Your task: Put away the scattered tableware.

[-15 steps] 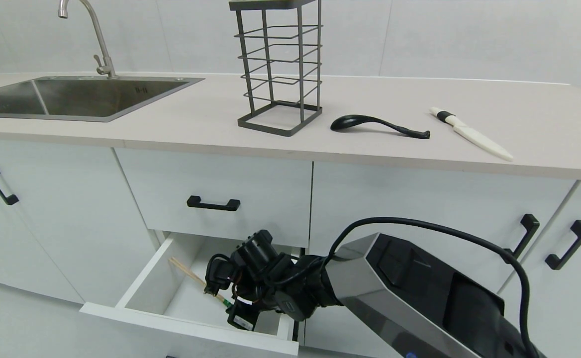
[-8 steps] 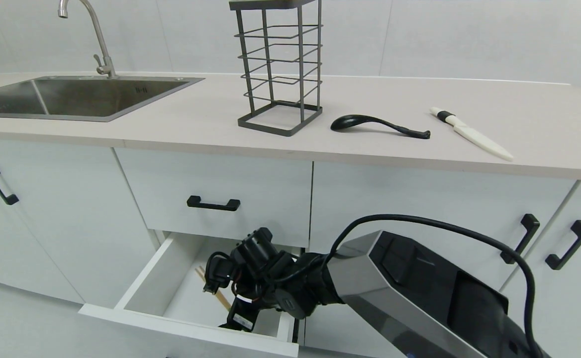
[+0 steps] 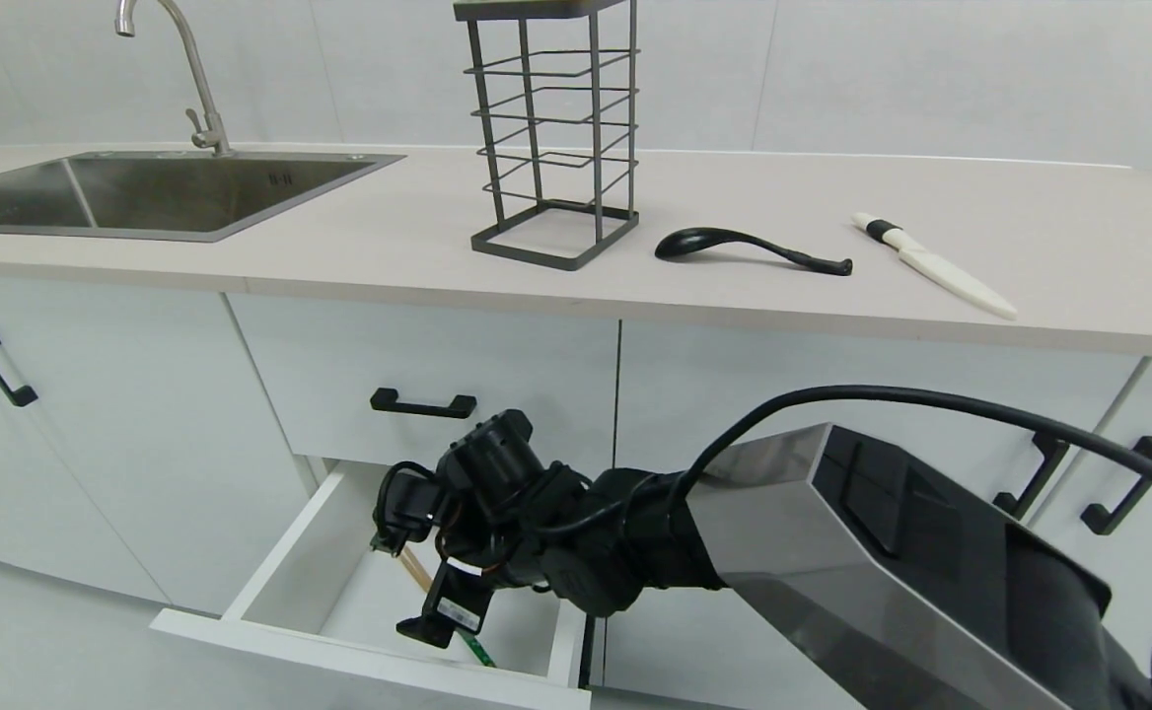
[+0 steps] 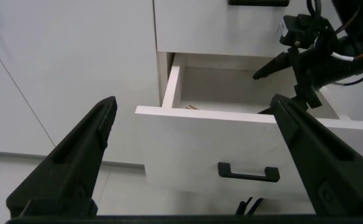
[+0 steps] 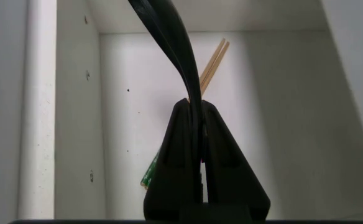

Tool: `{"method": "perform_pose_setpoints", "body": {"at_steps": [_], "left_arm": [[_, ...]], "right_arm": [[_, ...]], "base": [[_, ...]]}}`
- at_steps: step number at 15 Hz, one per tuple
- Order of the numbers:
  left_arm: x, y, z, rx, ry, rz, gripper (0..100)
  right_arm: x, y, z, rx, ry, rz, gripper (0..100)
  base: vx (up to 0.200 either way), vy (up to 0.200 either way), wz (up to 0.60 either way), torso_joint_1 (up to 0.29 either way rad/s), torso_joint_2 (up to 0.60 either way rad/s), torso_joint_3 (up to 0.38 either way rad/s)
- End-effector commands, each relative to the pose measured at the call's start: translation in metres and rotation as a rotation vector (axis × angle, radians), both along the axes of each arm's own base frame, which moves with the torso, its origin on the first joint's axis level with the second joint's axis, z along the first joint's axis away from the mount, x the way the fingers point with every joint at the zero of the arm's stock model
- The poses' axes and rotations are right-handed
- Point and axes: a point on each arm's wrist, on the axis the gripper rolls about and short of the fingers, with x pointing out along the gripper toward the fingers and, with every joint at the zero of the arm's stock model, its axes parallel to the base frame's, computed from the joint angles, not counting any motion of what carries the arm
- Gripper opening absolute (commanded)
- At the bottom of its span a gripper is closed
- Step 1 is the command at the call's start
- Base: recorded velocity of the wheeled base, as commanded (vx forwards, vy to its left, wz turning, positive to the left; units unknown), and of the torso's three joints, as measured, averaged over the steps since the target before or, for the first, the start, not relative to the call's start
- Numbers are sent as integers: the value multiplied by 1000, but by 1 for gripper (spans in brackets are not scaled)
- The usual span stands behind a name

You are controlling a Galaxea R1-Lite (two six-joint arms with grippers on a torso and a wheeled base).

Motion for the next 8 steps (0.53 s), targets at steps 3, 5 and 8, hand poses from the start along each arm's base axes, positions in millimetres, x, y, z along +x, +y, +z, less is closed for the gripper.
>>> {"method": "perform_pose_setpoints", "body": {"at_steps": [3,5,8], "left_arm": [[0,0,0,0,1,0,100],[0,0,0,0,1,0,100],[0,0,0,0,1,0,100]], "right_arm": [[-13,-9,28,8,-26,18,100],[-19,-16,27,-10,-16,21,100],[-29,-29,40,-29,-26,15,100]], "base": [[0,0,0,0,0,0],[0,0,0,0,0,0],[0,0,0,0,0,0]]}}
